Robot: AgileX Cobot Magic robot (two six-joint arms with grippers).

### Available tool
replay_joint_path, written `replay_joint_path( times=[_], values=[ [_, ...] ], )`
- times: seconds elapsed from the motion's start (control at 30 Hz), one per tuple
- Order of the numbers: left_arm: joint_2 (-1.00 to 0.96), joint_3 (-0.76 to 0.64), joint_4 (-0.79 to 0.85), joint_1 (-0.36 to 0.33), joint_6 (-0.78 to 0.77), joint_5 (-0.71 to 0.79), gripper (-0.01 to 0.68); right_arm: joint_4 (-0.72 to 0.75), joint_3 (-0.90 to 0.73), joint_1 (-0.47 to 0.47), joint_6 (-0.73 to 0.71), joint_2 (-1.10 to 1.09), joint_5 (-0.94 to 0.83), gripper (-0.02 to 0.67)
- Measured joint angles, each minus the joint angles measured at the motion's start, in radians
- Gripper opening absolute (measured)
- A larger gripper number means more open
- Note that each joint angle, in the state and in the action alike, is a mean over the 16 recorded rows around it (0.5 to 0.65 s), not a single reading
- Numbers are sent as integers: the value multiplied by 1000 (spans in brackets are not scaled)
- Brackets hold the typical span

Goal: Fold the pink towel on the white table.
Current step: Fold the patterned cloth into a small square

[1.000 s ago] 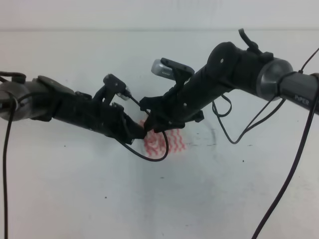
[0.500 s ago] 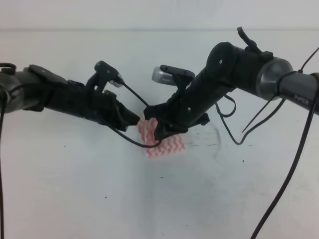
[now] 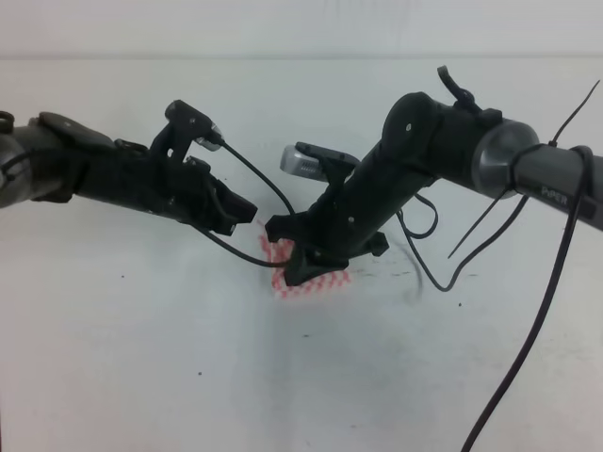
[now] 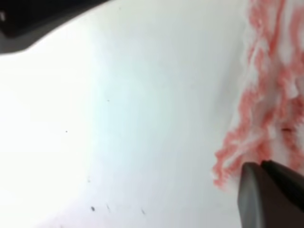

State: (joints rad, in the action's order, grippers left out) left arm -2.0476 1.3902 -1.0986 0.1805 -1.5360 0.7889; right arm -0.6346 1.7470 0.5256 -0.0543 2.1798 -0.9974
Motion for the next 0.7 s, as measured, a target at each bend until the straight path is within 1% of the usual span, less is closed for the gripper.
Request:
replay_joint_path(
  times=[0.7],
  values=[
    [2, 0, -41, 4, 0, 47, -1, -2, 20, 3, 4, 30, -26, -18]
  ],
)
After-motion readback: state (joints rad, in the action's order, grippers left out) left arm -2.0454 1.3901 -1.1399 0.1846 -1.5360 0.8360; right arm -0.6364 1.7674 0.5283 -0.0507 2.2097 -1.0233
